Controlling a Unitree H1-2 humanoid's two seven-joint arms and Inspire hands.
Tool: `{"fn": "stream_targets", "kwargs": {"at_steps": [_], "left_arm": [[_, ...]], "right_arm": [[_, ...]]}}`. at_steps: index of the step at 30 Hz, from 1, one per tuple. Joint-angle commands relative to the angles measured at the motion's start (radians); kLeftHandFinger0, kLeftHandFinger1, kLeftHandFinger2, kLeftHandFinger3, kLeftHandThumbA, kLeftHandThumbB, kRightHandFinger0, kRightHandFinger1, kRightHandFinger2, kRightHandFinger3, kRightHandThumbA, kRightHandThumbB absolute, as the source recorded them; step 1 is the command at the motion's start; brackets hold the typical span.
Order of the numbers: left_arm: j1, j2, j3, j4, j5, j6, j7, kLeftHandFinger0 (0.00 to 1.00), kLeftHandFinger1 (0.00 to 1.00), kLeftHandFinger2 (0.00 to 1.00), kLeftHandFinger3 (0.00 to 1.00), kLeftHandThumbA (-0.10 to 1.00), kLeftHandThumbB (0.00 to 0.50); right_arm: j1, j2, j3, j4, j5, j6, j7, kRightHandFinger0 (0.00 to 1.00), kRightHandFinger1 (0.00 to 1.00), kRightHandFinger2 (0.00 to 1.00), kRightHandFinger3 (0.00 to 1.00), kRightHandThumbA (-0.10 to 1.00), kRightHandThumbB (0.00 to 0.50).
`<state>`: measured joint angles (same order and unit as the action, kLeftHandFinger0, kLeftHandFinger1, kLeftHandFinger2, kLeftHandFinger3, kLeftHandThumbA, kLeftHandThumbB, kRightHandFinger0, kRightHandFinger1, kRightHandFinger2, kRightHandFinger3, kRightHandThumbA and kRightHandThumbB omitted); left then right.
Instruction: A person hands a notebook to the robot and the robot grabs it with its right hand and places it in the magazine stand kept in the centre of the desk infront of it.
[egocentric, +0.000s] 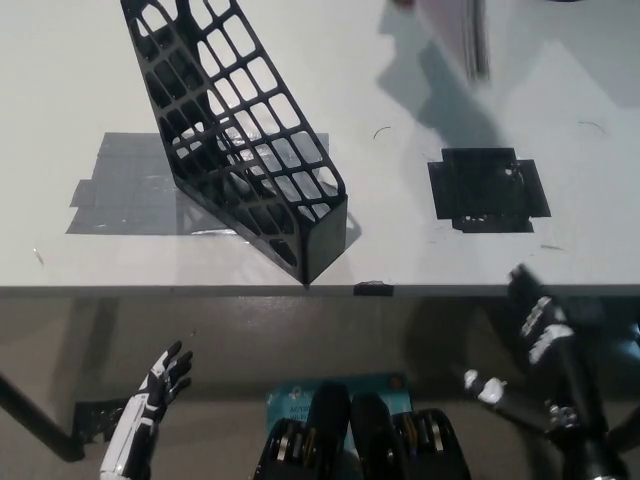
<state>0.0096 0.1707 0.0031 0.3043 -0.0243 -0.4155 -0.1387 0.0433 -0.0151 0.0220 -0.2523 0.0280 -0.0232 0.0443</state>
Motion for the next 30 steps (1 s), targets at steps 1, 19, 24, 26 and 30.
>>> {"fn": "stream_targets", "kwargs": {"at_steps": [1, 19, 24, 26, 30], "left_arm": [[-0.045, -0.004, -0.007, -0.054, -0.023, -0.054, -0.029, 1.0, 1.0, 1.0, 1.0, 1.0, 0.5], [-0.044, 0.003, 0.001, -0.01, -0.009, -0.054, -0.028, 1.0, 1.0, 1.0, 1.0, 1.0, 0.5], [-0.044, 0.01, 0.002, -0.009, -0.002, -0.054, -0.027, 1.0, 1.0, 1.0, 1.0, 1.0, 0.5], [-0.045, 0.011, 0.001, -0.008, -0.001, -0.054, -0.027, 1.0, 1.0, 1.0, 1.0, 1.0, 0.5], [-0.047, 0.014, 0.002, -0.009, 0.004, -0.054, -0.026, 1.0, 1.0, 1.0, 1.0, 1.0, 0.5]], "right_arm": [[-0.06, -0.002, -0.056, -0.127, 0.015, -0.058, -0.042, 1.0, 1.0, 1.0, 1.0, 1.0, 0.045], [-0.367, -0.002, -0.128, -0.115, 0.015, 0.135, -0.075, 1.0, 1.0, 1.0, 1.0, 1.0, 0.185], [-0.416, 0.014, -0.104, -0.046, -0.009, 0.145, -0.082, 1.0, 1.0, 1.0, 1.0, 1.0, 0.223], [-0.432, 0.02, -0.099, -0.022, -0.014, 0.136, -0.087, 1.0, 1.0, 1.0, 1.0, 1.0, 0.223], [-0.492, 0.025, -0.08, 0.054, -0.022, 0.131, -0.084, 1.0, 1.0, 1.0, 1.0, 1.0, 0.207]]}}
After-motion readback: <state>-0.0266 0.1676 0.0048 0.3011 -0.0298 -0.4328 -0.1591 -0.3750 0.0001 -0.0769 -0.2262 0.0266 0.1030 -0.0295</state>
